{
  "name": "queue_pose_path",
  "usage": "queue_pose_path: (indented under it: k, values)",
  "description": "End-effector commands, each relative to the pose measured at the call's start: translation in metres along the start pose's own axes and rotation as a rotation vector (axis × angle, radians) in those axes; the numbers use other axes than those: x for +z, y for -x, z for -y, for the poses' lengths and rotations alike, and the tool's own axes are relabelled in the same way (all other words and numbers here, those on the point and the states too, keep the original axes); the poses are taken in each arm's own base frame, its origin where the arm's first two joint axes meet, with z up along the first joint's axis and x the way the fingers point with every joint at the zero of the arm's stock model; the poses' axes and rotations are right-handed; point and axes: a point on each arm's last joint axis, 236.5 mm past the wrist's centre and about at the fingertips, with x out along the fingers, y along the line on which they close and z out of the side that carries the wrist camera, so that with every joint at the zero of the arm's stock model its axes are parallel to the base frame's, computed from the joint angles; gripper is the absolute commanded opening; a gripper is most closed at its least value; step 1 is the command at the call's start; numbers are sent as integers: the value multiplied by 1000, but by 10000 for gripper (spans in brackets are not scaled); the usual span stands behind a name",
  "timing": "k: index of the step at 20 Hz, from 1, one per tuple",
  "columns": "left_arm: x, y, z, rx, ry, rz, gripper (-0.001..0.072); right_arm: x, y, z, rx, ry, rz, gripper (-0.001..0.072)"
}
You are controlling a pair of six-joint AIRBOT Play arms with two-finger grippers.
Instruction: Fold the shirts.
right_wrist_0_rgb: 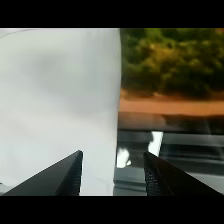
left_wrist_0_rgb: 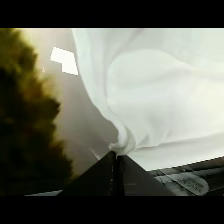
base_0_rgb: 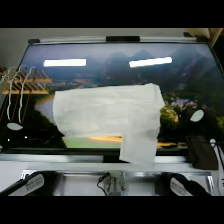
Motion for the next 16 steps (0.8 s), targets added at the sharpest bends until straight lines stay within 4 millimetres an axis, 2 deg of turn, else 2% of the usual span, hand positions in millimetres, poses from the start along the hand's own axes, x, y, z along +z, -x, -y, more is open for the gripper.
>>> queue_pose_path:
  k: [1,3,5,7,8,10,11,12,14,16]
  values:
    - [-2,0,1,-5,-5,-10,28,18,-12,-4,35,-37,102,500]
    - [-3,0,1,-5,-5,-12,28,26,-14,-2,37,-57,125,500]
    - [-3,0,1,-6,-5,-12,28,18,-27,-3,53,-81,55,500]
    - [-3,0,1,-6,-5,-13,28,14,-38,-12,107,-92,4,498]
    - [-3,0,1,-6,-5,-13,28,13,-41,-17,133,-85,-7,460]
    - [-3,0,1,-6,-5,-12,28,9,-48,-22,114,-41,-27,295]
    - [-3,0,1,-5,-5,-12,28,8,-50,-25,99,-13,-29,201]
    - [-3,0,1,-6,-5,-12,28,9,-51,-27,89,10,-25,59]
    - [3,5,6,-12,-28,-5,28,20,-40,-35,92,62,1,64]
    - [20,20,18,-25,-119,19,27,48,-13,-43,86,106,79,63]
